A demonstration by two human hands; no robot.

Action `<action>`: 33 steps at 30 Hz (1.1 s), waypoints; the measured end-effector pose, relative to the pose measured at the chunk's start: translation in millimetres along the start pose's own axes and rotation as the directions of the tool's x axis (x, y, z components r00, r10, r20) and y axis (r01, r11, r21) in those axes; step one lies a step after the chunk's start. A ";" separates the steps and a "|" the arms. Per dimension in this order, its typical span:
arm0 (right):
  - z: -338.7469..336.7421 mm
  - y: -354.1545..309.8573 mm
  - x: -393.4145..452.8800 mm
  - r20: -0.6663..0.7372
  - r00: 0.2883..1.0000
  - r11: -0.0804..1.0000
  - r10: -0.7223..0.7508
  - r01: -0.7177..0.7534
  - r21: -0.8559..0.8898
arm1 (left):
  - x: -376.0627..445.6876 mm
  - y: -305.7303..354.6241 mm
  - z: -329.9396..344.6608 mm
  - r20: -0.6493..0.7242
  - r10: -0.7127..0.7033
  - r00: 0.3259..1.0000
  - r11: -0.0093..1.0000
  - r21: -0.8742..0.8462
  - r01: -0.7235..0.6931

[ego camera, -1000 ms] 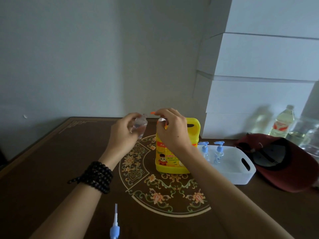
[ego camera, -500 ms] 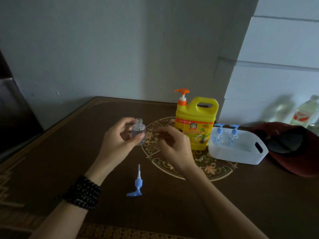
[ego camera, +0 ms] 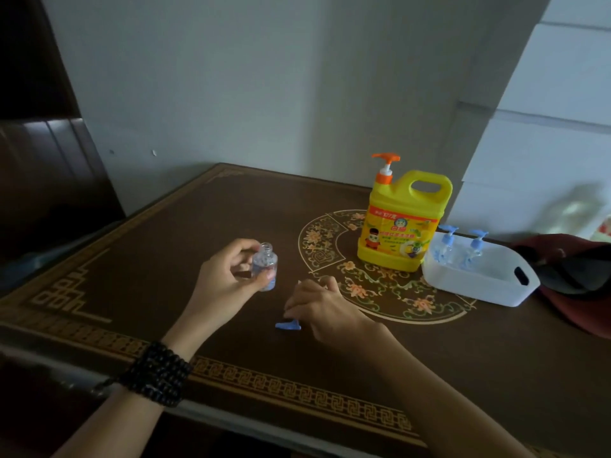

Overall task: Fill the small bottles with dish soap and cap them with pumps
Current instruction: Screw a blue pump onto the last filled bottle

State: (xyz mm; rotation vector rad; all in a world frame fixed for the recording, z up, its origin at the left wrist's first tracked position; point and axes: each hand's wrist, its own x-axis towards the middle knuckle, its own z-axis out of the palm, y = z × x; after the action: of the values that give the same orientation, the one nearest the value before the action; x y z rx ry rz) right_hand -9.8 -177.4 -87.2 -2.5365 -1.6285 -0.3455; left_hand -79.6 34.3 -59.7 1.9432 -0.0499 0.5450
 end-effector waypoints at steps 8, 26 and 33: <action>-17.3 9.3 -6.3 -0.272 0.960 0.997 0.070 -0.057 0.056 | 1.5 -1.3 6.2 0.021 0.007 1.000 1.000 0.026 -0.008; -98.1 18.6 -35.8 -0.363 0.593 0.455 0.719 -0.006 0.890 | 12.9 30.6 77.8 0.168 0.131 0.977 0.991 -0.031 -0.127; -95.0 18.0 -39.4 -0.355 0.614 0.567 0.705 -0.188 0.802 | 14.5 37.0 86.0 0.158 0.154 0.975 0.988 -0.046 -0.148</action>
State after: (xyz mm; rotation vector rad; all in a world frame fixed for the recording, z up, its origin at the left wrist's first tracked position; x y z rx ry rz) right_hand -21.8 -239.8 -4.3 -1.8010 -0.5463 -0.3836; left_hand -46.8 -54.1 -50.6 1.9568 -0.3101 0.4824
